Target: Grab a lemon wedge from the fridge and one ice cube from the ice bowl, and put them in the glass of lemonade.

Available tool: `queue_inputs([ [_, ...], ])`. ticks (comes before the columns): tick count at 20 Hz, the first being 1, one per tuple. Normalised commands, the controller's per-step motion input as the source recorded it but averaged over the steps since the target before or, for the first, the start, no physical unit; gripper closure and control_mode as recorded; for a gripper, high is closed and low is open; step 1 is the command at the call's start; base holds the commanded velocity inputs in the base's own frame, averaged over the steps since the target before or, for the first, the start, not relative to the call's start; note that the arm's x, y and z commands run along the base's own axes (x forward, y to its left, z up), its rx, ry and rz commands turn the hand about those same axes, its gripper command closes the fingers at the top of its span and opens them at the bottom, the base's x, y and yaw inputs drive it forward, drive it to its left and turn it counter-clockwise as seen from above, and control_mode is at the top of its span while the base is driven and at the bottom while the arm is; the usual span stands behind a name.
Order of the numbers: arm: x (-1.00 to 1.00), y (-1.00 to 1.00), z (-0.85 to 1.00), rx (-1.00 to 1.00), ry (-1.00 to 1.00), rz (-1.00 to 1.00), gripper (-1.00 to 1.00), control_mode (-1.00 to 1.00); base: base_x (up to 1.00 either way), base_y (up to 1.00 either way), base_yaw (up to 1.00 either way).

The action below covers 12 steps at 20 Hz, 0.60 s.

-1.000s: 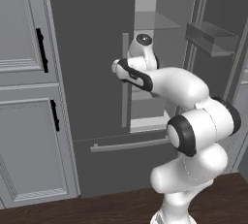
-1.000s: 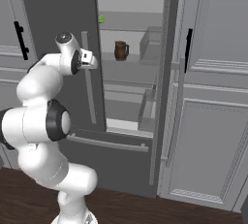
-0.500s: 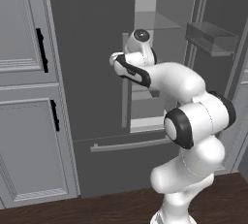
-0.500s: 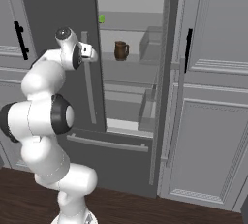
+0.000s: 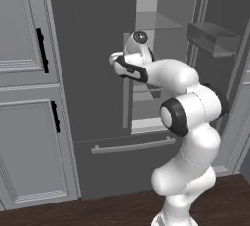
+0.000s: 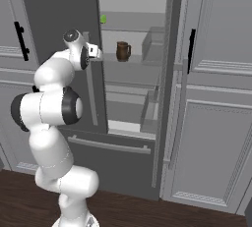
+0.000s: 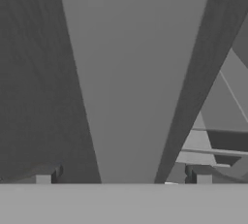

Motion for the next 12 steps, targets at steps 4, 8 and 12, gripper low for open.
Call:
queue_inputs([
  [4, 0.59, 0.00, -0.20, 0.00, -0.01, 0.00, -1.00, -1.00, 0.00, 0.00, 0.00],
  [8, 0.61, 0.05, -0.17, -0.01, 0.00, 0.00, -1.00, -1.00, 0.00, 0.00, 0.00],
  [12, 0.57, 0.06, -0.25, -0.01, -0.01, 0.00, -1.00, -1.00, 0.00, 0.00, 0.00],
])
